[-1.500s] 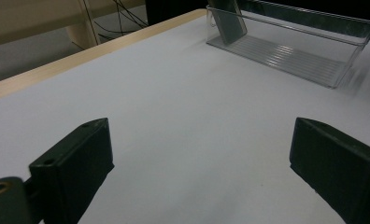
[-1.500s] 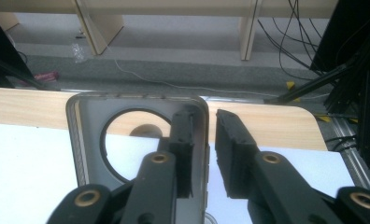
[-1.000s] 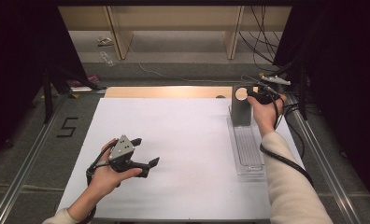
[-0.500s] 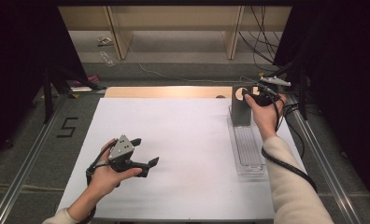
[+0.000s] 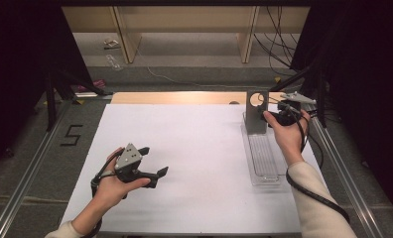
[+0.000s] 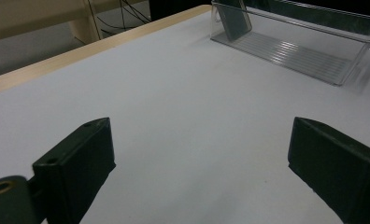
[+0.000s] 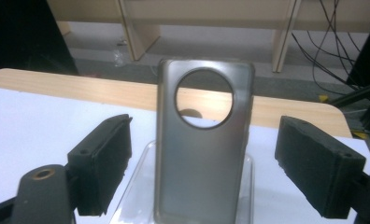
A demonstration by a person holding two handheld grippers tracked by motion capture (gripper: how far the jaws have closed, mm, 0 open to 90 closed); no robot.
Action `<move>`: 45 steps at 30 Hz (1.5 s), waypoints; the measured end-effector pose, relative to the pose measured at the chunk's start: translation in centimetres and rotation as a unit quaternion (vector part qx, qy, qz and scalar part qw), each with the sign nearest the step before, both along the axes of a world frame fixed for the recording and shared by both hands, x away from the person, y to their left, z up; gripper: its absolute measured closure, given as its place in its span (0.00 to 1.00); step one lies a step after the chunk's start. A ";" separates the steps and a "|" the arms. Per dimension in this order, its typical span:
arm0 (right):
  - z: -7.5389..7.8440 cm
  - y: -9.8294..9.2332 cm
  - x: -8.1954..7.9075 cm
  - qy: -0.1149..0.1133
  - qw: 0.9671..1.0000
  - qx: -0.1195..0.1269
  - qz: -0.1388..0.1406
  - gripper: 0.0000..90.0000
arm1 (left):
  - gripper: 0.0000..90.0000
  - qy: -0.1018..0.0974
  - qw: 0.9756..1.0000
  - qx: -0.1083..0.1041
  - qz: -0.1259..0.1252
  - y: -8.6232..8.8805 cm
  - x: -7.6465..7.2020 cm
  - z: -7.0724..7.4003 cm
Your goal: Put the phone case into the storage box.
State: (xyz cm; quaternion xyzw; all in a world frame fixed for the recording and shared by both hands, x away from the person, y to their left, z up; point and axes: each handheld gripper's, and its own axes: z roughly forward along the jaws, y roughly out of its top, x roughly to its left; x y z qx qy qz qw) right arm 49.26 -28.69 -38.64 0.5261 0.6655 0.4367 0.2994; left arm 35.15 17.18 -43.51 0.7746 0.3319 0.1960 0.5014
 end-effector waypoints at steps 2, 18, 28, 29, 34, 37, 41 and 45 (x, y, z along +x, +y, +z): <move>0.0 0.0 -0.7 -0.003 1.000 0.000 0.010 0.21 | 0.07 0.000 1.000 0.000 0.000 0.0 0.0 0.0; -0.5 0.6 -5.6 -0.020 0.995 0.029 0.096 0.19 | 0.07 0.001 1.000 0.001 0.003 0.2 0.1 -0.1; -0.8 0.8 -8.0 -0.017 0.991 0.034 0.128 0.18 | 0.07 0.002 1.000 -0.003 0.004 0.2 0.1 -0.1; -0.8 0.9 -8.3 -0.018 0.991 0.034 0.130 0.18 | 0.07 0.002 1.000 -0.003 0.004 0.2 0.1 -0.1; -1.0 1.1 -9.4 -0.019 0.989 0.032 0.146 0.18 | 0.07 0.002 1.000 -0.003 0.005 0.2 0.1 -0.1; -1.2 1.2 -9.9 -0.023 0.987 0.032 0.153 0.18 | 0.07 0.001 1.000 -0.003 0.004 0.2 0.1 -0.1; -1.2 1.2 -10.6 -0.024 0.986 0.033 0.159 0.18 | 0.07 0.001 1.000 -0.001 0.005 0.2 0.1 -0.2; -1.4 1.2 -11.1 -0.025 0.985 0.037 0.166 0.18 | 0.07 0.000 1.000 -0.002 0.006 0.2 0.1 -0.1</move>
